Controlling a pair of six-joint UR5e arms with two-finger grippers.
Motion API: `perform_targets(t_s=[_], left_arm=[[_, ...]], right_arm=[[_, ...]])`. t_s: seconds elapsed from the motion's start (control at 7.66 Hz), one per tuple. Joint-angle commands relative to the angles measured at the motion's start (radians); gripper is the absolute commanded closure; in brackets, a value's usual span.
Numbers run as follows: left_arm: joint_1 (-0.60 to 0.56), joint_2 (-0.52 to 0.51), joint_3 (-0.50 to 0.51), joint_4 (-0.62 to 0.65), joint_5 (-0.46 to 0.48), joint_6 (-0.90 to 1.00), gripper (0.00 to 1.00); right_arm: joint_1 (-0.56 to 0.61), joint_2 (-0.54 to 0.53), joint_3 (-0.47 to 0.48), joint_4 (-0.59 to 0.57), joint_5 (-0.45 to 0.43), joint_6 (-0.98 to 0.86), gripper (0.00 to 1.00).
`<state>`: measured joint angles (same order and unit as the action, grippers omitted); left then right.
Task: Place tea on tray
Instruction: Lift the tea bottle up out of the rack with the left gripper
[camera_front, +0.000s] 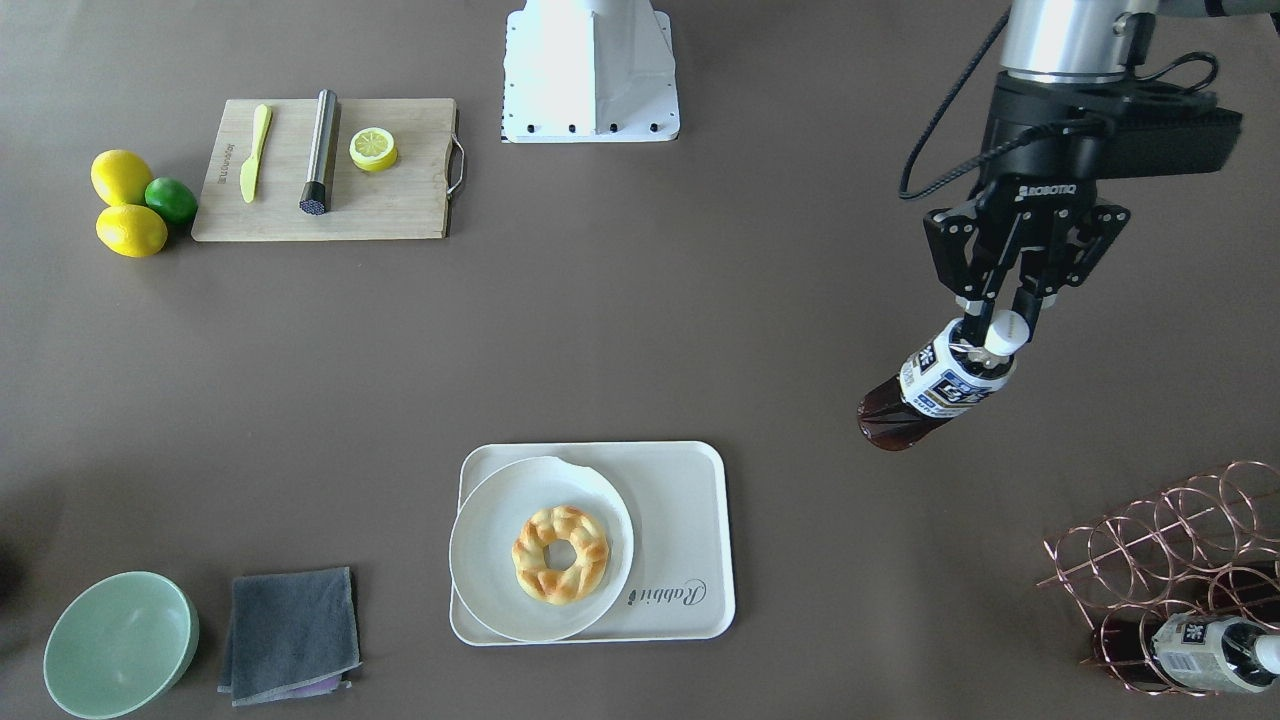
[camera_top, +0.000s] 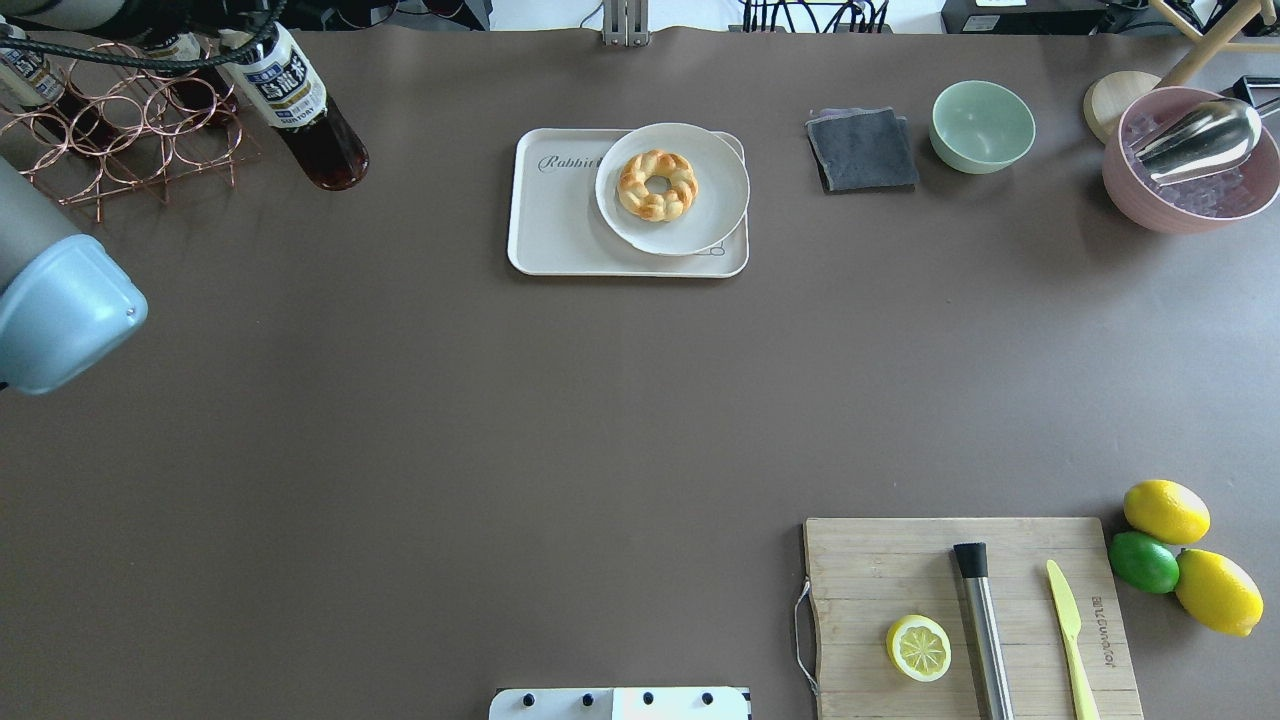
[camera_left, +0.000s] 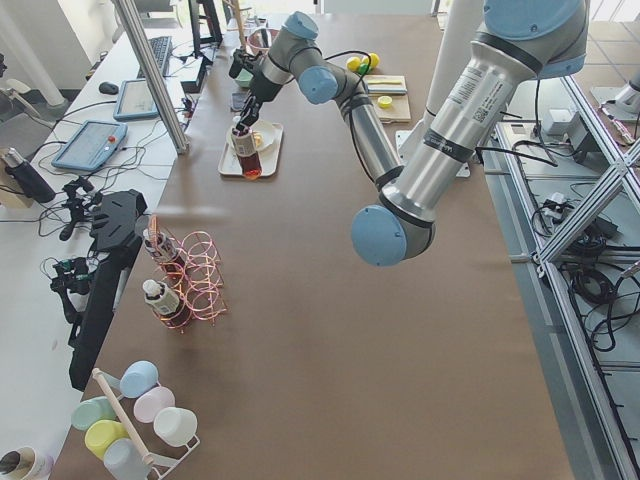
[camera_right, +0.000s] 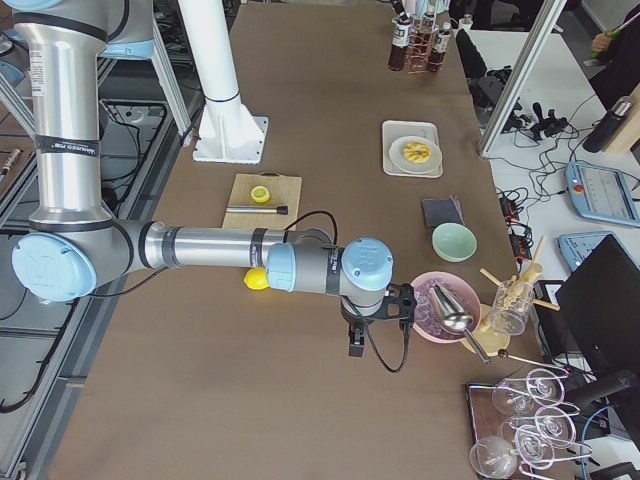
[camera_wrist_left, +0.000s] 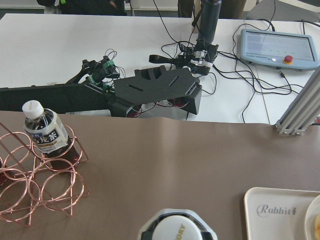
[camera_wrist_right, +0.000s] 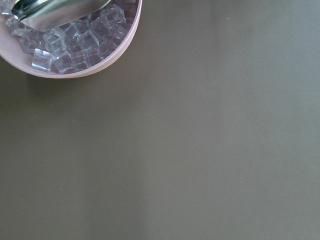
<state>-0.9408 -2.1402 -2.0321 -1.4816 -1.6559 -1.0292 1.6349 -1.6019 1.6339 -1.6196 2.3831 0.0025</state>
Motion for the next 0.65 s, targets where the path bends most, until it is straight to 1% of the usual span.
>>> perform_targets(t_s=[0.0,0.13,0.26,0.39,0.52], left_arm=[[0.21,-0.133,-0.002,0.136,0.164,-0.167,1.0],[0.296,-0.18,-0.002,0.185,0.229,-0.233,1.0],[0.391,-0.21,0.003,0.216,0.314,-0.289,1.0],[0.481,-0.231,0.01,0.221,0.393,-0.322,1.0],[0.543,-0.243,0.027,0.221,0.453,-0.33,1.0]], right_arm=[[0.002,-0.009,-0.003,0.0,0.008,-0.006,0.0],[0.002,-0.007,-0.005,0.001,0.002,-0.004,0.0],[0.002,-0.013,-0.002,0.001,-0.002,-0.006,0.0],[0.002,-0.013,-0.002,0.0,-0.004,-0.003,0.0],[0.002,-0.013,-0.005,0.0,-0.004,-0.003,0.0]])
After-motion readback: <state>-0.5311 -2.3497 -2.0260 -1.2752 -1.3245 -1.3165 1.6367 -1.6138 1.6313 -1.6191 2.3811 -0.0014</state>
